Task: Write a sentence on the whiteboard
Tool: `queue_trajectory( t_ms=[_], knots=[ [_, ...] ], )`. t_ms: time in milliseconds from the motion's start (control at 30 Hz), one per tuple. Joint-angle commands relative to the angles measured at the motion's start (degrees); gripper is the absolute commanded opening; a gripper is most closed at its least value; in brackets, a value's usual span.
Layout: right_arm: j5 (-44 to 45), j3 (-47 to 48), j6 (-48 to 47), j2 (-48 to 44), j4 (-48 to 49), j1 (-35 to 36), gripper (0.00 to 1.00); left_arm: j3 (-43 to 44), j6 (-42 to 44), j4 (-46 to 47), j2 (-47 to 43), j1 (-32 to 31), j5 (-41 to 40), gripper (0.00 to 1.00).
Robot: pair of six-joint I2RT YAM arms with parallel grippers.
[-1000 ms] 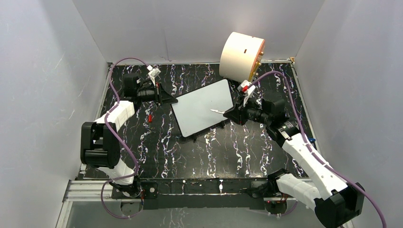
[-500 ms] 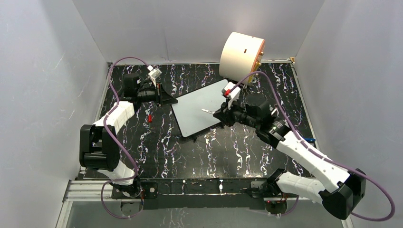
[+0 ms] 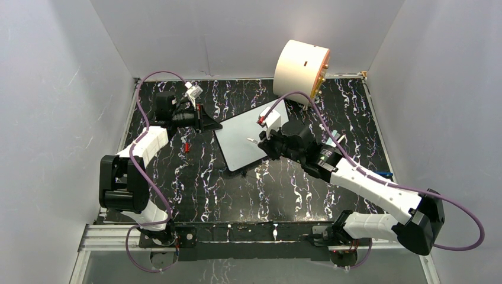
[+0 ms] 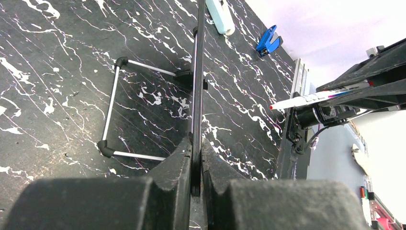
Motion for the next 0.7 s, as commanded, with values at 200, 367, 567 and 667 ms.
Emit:
queue_trajectory(
  t_ms=[200, 367, 567, 667],
  knots=[
    [7.68, 6.17, -1.27, 3.21, 0.47, 3.55, 0.0, -0.08, 0.67, -2.5, -0.74, -1.4, -1.85, 0.0],
    [11.46, 6.9, -2.22, 4.58, 0.87, 5.42, 0.0, -0.15, 0.54, -2.5, -0.98, -1.51, -2.12, 0.0],
    [15.85, 7.71, -2.87, 6.13, 0.67, 8.06, 0.0, -0.29, 0.78, -2.5, -1.26, -1.69, -2.45, 0.0],
    [17.3, 7.99, -2.76, 6.6, 0.53, 9.0, 0.0, -0.13, 0.78, -2.46, -1.35, -1.69, -2.23, 0.0]
  ],
)
